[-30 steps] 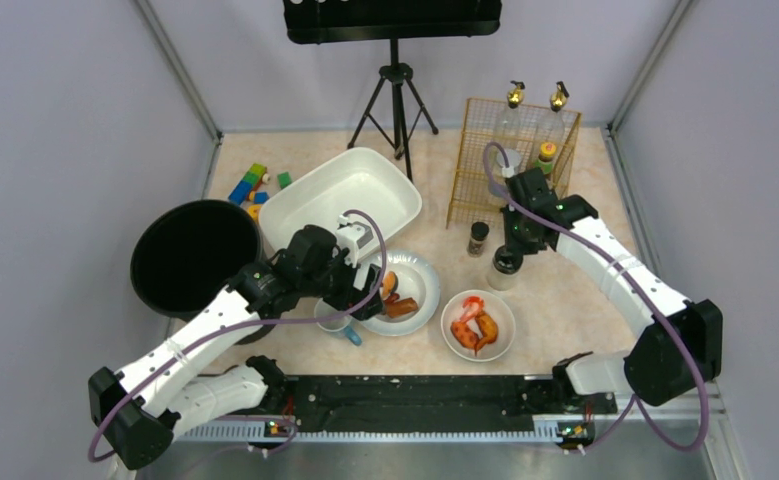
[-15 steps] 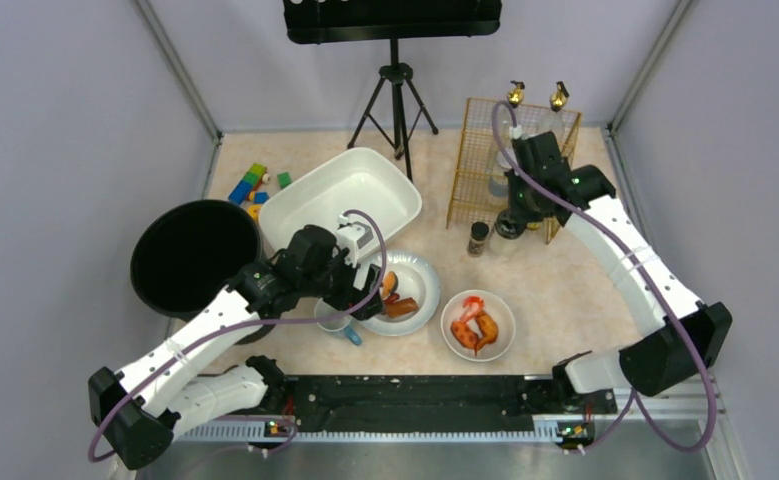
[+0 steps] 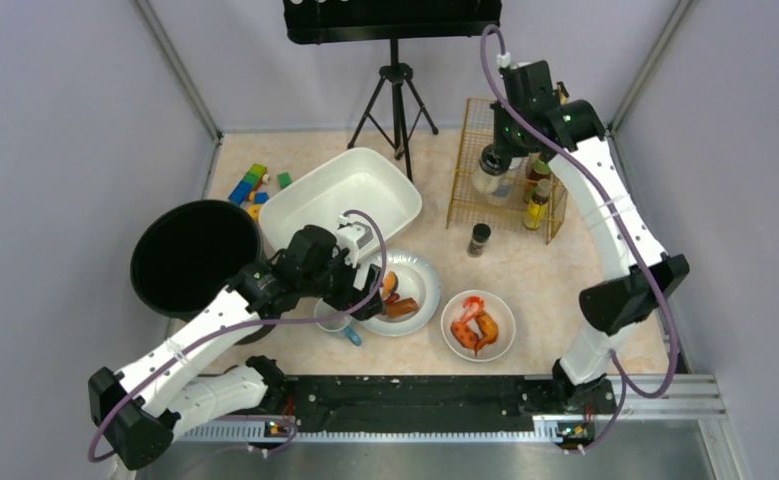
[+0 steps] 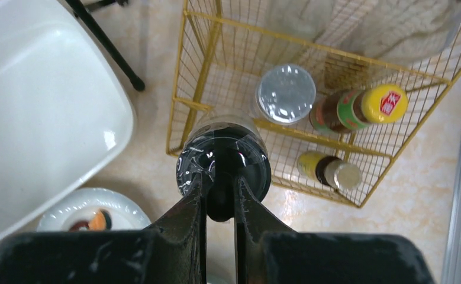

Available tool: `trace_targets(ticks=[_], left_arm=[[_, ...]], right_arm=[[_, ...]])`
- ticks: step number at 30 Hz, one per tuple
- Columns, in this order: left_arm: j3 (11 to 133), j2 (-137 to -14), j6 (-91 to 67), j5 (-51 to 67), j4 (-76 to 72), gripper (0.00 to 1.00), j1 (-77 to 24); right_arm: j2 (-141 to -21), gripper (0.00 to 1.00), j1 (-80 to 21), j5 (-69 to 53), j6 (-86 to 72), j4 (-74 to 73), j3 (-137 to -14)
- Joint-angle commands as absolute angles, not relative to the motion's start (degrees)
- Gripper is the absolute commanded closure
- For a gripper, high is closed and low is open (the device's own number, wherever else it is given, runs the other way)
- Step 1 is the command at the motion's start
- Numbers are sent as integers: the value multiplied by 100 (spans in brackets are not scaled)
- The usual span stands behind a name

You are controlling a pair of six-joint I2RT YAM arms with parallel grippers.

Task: Clear the kitchen counter

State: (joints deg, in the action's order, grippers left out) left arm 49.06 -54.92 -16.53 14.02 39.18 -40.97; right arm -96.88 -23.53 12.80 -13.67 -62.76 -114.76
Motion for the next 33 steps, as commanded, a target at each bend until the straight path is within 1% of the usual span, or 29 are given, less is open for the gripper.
trace_targets(ticks=[1,4,7,13,23,33], left_arm=[[4898,-5467,-1617,1404,3823,1,-4096],[4896,-5458,-1617,1403,3823,1,-4096],[4900,-5442,-1617,1401,3823,1,-4096],[4897,-5447,-1617,1415,3815,1,-4096],[4901,-5457,-1617,1415,3814,1,-4096],[4896,-5491,-1619,1357,3823,1,-4100]], right_arm=[[-10259,100,-2443,1384,-1281,-6398,-12829],[-10780,100,-2411,1452,-1291,-6579,-13649],[-11045,100,-2330,1470,-1351,-6512,-13947],[-11313,100,-2229,1554,-1398,-6260,-13899],[-11329,100,-1938,1433,-1487,-5626,-13107],[-11401,100,-1830,1330,-1653,-5372,-13420]])
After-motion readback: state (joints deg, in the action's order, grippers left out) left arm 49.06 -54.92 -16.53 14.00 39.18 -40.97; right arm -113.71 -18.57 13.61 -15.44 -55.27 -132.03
